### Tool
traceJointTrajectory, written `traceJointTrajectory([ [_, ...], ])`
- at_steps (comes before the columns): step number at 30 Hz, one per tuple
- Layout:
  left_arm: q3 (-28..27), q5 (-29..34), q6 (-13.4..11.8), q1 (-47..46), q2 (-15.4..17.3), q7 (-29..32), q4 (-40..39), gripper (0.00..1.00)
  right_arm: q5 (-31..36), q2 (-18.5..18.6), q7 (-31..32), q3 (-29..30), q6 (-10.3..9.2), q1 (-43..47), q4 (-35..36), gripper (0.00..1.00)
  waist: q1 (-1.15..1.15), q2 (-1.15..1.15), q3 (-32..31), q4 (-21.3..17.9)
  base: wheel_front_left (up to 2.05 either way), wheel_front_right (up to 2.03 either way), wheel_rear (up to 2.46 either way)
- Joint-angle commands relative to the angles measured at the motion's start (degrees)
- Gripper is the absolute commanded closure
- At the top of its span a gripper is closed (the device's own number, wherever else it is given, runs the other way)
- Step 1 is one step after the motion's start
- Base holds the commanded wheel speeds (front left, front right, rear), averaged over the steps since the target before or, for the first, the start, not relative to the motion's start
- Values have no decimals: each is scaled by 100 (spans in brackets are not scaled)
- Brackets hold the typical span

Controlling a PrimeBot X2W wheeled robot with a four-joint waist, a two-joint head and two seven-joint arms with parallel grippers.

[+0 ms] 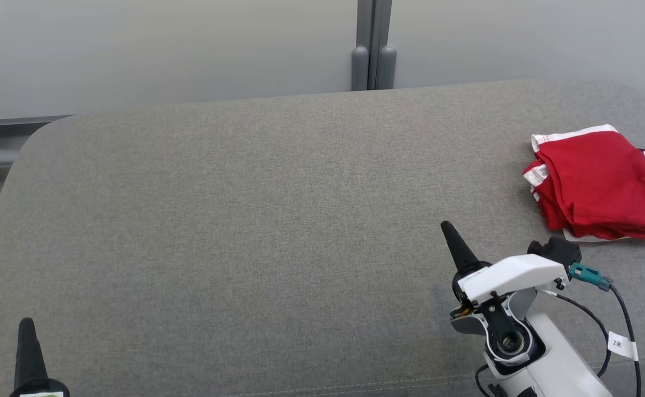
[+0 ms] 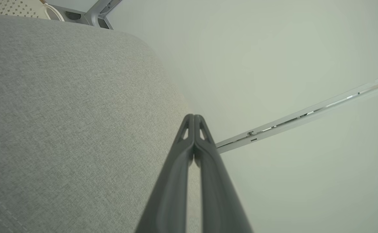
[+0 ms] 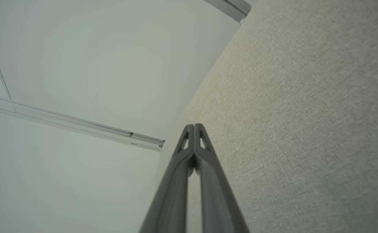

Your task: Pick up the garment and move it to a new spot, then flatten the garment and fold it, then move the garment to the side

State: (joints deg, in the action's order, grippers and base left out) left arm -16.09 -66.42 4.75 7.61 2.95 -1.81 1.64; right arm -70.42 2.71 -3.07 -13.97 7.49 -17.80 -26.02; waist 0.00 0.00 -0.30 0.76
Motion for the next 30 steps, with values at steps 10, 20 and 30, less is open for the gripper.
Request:
traceJointTrajectory([
  [10, -204, -757, -27, -157, 10, 168, -96, 100, -813, 20, 159, -127, 2, -385, -183, 100, 0, 0, 14, -12, 0, 0, 0],
  [20, -333, -1233, -39, -184, 7, 275, -113, 100, -1342, 21, 263, -211, 2, -556, -331, 100, 0, 0, 25, -21, 0, 0, 0],
  [30, -459, -1712, -45, -202, 4, 386, -130, 100, -1882, 23, 370, -296, 2, -725, -487, 100, 0, 0, 37, -31, 0, 0, 0],
])
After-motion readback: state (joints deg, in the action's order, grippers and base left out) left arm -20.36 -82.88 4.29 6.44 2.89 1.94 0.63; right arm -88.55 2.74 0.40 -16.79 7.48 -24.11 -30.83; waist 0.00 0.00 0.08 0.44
